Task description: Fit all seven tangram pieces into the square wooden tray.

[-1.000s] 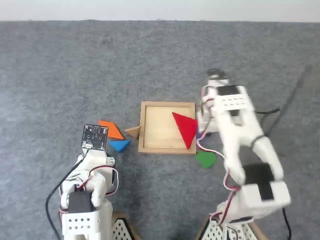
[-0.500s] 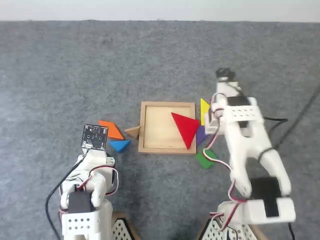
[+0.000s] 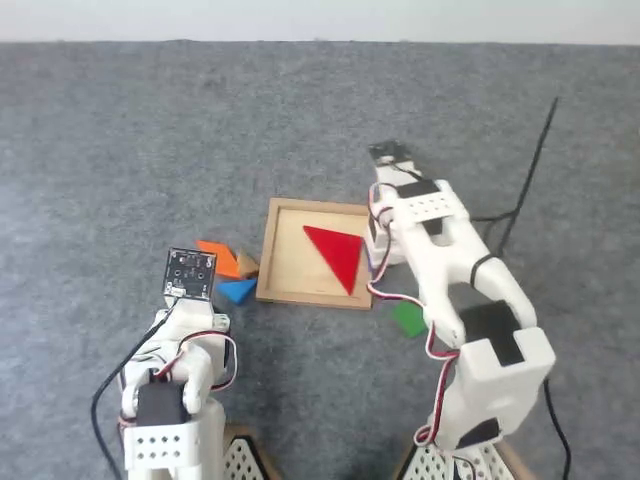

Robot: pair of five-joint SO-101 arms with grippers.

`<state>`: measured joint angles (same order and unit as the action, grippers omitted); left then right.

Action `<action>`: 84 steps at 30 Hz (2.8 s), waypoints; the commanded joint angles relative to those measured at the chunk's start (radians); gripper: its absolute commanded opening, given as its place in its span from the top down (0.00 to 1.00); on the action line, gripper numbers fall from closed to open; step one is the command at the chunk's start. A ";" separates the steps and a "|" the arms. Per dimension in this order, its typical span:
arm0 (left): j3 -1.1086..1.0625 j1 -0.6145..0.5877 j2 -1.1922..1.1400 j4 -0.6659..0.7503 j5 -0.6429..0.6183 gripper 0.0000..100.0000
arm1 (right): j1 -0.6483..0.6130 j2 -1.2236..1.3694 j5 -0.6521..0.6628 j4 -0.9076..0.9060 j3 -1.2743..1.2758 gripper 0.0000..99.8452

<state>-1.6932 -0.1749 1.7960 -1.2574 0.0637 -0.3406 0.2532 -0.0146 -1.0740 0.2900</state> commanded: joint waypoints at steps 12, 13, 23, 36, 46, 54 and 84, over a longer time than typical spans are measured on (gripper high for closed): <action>0.008 -0.005 0.020 -0.005 -0.008 0.99 | 0.058 -0.018 -0.003 -0.128 -0.189 0.60; 0.008 -0.005 0.020 -0.005 -0.008 0.99 | 0.041 -0.018 -0.018 -0.117 -0.189 0.60; 0.008 -0.005 0.020 -0.005 -0.008 0.99 | -0.097 -0.113 -0.031 -0.068 -0.198 0.60; 0.008 -0.005 0.020 -0.005 -0.008 0.99 | -0.093 0.113 -0.008 0.044 -0.170 0.60; 0.008 -0.005 0.020 -0.005 -0.008 0.99 | 0.053 0.073 -0.008 -0.018 -0.170 0.60; 0.008 -0.005 0.020 -0.005 -0.008 0.99 | 0.096 0.005 -0.014 -0.065 -0.170 0.60; 0.008 -0.005 0.020 -0.005 -0.008 0.99 | -0.197 0.154 -0.014 -0.008 -0.216 0.60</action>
<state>-1.6932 -0.1749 1.7960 -1.2574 0.0637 -0.4987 0.3913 -0.0376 -1.0480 0.1519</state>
